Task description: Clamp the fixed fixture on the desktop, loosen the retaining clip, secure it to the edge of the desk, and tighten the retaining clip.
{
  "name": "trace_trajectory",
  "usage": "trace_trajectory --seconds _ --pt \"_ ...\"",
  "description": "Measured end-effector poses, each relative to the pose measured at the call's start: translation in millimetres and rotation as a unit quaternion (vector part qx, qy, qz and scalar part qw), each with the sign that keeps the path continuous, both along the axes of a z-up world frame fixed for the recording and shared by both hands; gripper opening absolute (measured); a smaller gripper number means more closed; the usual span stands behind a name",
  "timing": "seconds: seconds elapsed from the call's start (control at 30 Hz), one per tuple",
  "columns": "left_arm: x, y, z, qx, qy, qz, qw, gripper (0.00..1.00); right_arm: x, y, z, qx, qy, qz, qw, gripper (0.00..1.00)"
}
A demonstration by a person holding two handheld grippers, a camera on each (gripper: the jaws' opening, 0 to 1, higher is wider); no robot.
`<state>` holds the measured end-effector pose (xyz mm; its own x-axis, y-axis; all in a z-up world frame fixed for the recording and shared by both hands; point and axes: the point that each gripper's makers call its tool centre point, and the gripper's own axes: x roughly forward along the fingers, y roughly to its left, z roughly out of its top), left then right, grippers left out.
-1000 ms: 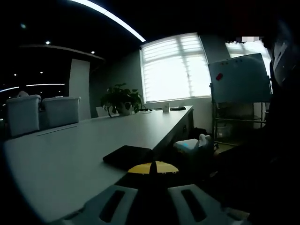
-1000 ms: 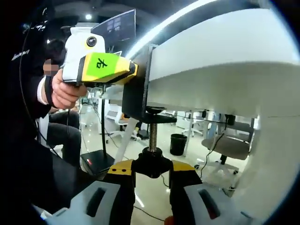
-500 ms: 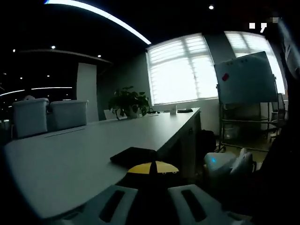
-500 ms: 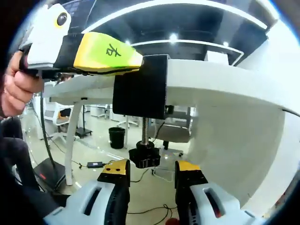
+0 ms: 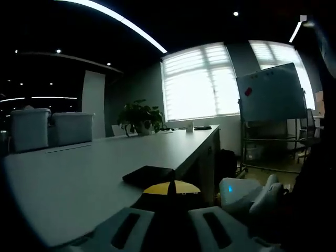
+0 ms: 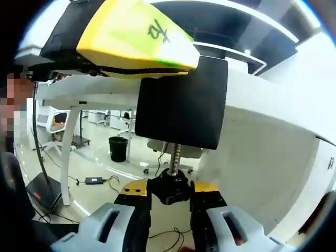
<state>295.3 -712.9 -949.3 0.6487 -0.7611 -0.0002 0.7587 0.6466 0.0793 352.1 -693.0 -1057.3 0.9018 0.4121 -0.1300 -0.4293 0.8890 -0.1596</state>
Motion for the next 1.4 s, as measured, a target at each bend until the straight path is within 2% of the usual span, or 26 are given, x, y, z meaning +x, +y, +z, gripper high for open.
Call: trace_trajectory --seconds 0.07,0.17,0.23,0.27,0.3,0.33,0.37,0.43,0.5,0.6,0.73,0.83,0.93,1.0,1.27,1.3,1.4 --pt "-0.2 0 0.2 0.001 -0.002 -0.003 1.0 0.01 1 -1 0.7 -0.027 -0.01 0.03 0.9991 0.26" --pt "-0.7 -1 -0.3 0.009 -0.003 -0.001 1.0 0.01 1 -1 -0.2 -0.043 -0.018 0.087 0.9952 0.25" --pt "-1.0 -2 -0.6 0.014 -0.007 0.001 0.9999 0.01 -2 1 -0.4 -0.023 -0.01 0.13 0.9912 0.25" --pt "-0.8 -2 -0.6 0.014 -0.006 0.002 0.9999 0.01 -3 3 0.2 -0.033 -0.019 0.152 0.9876 0.25" --pt "-1.0 -2 -0.6 0.014 -0.006 0.003 0.9999 0.01 -5 4 -0.4 -0.027 -0.013 0.173 0.9844 0.25" --pt "-1.1 -3 -0.4 0.016 -0.005 0.005 0.9998 0.01 -5 5 -0.9 -0.011 0.002 0.195 0.9808 0.25" --pt "-1.2 -3 -0.3 0.018 -0.005 0.006 0.9998 0.01 -7 7 -0.3 -0.004 0.006 0.228 0.9737 0.25" --pt "-1.0 -3 -0.1 0.022 -0.002 0.009 0.9997 0.01 -8 8 -0.1 -0.004 0.005 0.263 0.9647 0.25" --pt "-1.3 -4 -0.8 0.04 -0.006 0.007 0.9992 0.01 -10 10 0.3 0.007 0.009 0.313 0.9498 0.25" --pt "-0.3 -5 0.0 0.045 0.001 0.004 0.999 0.01 -13 9 1.7 0.025 0.016 0.358 0.9331 0.24" --pt "-0.2 -6 -0.8 0.049 0.006 0.005 0.9988 0.01 -15 6 3.3 0.037 0.016 0.387 0.921 0.23" --pt "0.4 -6 -1.1 0.051 0.008 0.003 0.9987 0.01 -17 6 3.9 0.04 0.011 0.401 0.9151 0.23" --pt "1.0 -6 -1.6 0.049 0.013 0.003 0.9987 0.01 -19 8 4.3 0.041 0.011 0.405 0.9134 0.23" --pt "1.4 -5 -2.8 0.045 0.019 -0.001 0.9988 0.01 -21 9 4.2 0.042 0.017 0.398 0.9161 0.24" --pt "0.5 -6 -3.9 0.041 0.015 -0.01 0.999 0.01 -22 4 1.8 0.037 0.026 0.341 0.9389 0.27" --pt "0.4 -6 -3.8 0.041 0.014 -0.011 0.999 0.01 -20 0 1.1 0.034 0.025 0.321 0.9462 0.28" --pt "-0.1 -6 -3.6 0.042 0.011 -0.013 0.999 0.01 -18 -9 -2.8 0.019 0.02 0.273 0.9616 0.38"
